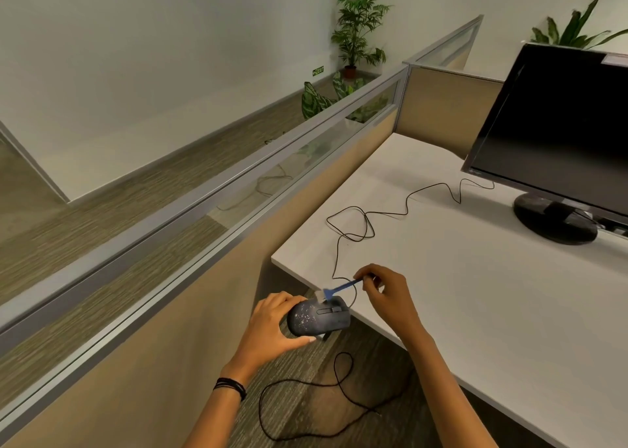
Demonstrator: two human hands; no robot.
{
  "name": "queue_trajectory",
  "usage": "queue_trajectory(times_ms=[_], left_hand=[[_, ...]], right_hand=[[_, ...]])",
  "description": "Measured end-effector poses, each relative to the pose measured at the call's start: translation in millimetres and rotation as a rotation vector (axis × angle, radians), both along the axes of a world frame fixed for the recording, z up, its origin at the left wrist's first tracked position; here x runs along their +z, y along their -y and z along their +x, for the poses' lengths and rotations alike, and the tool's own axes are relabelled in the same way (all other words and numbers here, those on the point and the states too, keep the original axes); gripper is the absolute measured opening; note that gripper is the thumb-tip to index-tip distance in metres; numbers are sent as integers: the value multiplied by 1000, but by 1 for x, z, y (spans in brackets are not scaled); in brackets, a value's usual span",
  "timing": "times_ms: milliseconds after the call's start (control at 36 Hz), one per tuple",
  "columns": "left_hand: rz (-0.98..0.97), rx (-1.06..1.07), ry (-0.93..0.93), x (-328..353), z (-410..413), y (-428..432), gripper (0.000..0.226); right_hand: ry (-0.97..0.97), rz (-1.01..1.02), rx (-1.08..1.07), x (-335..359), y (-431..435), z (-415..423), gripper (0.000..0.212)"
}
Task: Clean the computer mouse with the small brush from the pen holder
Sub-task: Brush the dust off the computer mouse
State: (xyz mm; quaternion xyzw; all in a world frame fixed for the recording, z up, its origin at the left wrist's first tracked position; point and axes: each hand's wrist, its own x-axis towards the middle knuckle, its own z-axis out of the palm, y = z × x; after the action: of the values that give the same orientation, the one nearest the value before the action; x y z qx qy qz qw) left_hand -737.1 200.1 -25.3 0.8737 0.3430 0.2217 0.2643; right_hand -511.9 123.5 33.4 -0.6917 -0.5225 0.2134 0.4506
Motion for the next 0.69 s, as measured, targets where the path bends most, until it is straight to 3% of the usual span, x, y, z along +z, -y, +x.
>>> queue_trajectory(times_ms=[111, 278, 444, 583, 694], left_hand=[[1, -6, -8, 0, 0, 1, 69], [2, -3, -17, 3, 0, 3, 69], [1, -2, -20, 3, 1, 4, 71], [3, 1, -20, 4, 1, 5, 70], [-3, -9, -15, 4, 2, 6, 69]], right_hand=[[-8, 60, -70, 2, -1, -1, 18], [-6, -23, 99, 9, 0, -2, 20], [-63, 64, -21, 10, 4, -4, 17], [-43, -8, 101, 14, 8, -5, 17], [-4, -15, -24, 8, 7, -4, 18]])
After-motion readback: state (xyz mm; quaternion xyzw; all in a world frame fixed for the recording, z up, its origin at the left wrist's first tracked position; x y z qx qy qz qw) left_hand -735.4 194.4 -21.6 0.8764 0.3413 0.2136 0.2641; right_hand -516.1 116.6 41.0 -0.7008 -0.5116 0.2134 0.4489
